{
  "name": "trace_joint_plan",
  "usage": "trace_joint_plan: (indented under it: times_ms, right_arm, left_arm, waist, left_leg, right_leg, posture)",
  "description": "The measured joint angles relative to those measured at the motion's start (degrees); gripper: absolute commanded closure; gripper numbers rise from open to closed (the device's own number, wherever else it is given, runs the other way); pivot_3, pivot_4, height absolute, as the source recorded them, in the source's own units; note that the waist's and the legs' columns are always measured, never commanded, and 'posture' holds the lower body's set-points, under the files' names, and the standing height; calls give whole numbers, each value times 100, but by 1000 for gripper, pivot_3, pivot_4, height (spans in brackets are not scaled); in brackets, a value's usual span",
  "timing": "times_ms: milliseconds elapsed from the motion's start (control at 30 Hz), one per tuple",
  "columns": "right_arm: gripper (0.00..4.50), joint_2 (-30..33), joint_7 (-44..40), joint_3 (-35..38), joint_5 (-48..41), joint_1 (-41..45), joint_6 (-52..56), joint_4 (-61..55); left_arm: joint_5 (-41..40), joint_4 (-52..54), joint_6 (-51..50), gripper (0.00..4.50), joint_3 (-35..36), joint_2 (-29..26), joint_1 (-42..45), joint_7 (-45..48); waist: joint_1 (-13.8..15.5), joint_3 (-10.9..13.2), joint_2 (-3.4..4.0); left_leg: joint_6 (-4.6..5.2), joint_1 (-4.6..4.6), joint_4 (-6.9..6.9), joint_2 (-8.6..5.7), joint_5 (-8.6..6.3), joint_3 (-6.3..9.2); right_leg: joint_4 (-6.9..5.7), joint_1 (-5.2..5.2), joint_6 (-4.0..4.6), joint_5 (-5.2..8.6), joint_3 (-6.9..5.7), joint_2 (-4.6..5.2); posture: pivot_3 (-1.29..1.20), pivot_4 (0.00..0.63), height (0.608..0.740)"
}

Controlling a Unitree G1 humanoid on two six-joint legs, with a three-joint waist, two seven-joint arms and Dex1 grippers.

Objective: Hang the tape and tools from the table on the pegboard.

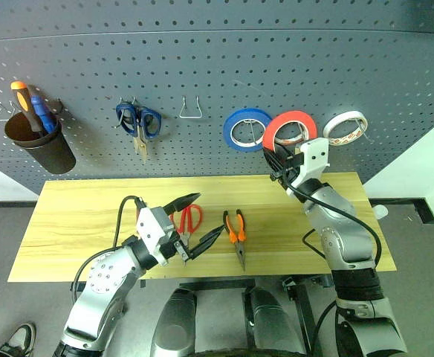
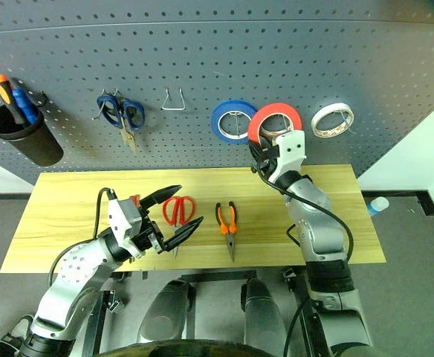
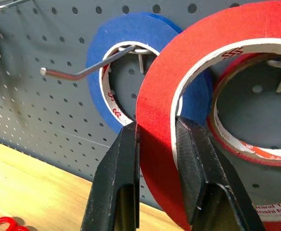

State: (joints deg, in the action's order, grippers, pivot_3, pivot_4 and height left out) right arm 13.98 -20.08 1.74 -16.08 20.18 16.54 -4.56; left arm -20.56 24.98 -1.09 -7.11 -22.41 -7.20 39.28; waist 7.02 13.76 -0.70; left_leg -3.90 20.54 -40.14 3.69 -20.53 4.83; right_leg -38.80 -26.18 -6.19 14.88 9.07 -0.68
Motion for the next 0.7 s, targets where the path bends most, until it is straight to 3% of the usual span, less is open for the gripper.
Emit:
trace_joint_plan:
  times_ms: [333, 567, 700]
  right_arm:
    - [186, -67, 21, 1, -45, -157, 273, 3]
    - [33, -28, 128, -29, 31, -280, 544, -125]
    - [33, 122, 125, -71, -50, -858, 1057, -1038]
  left_arm:
    - [3, 195, -229, 0, -14, -2, 25, -109]
    - [-5, 422, -457, 0, -19, -7, 33, -216]
    - [-32, 494, -500, 0, 0, -129, -176, -202]
  waist:
    - [-3, 2, 2]
    - [-2, 3, 3]
    - [2, 5, 5]
  left_leg:
    - [0, 3, 3, 0, 0, -1]
    - [0, 5, 5, 0, 0, -1]
    - [3, 11, 8, 0, -2, -1]
  right_leg:
    - [0, -5, -1, 2, 2, 0]
    - [0, -8, -3, 4, 3, -1]
    - [0, -14, -9, 9, 3, 0]
  posture:
    - [333, 204, 677]
    - [336, 208, 677]
    - [333, 209, 677]
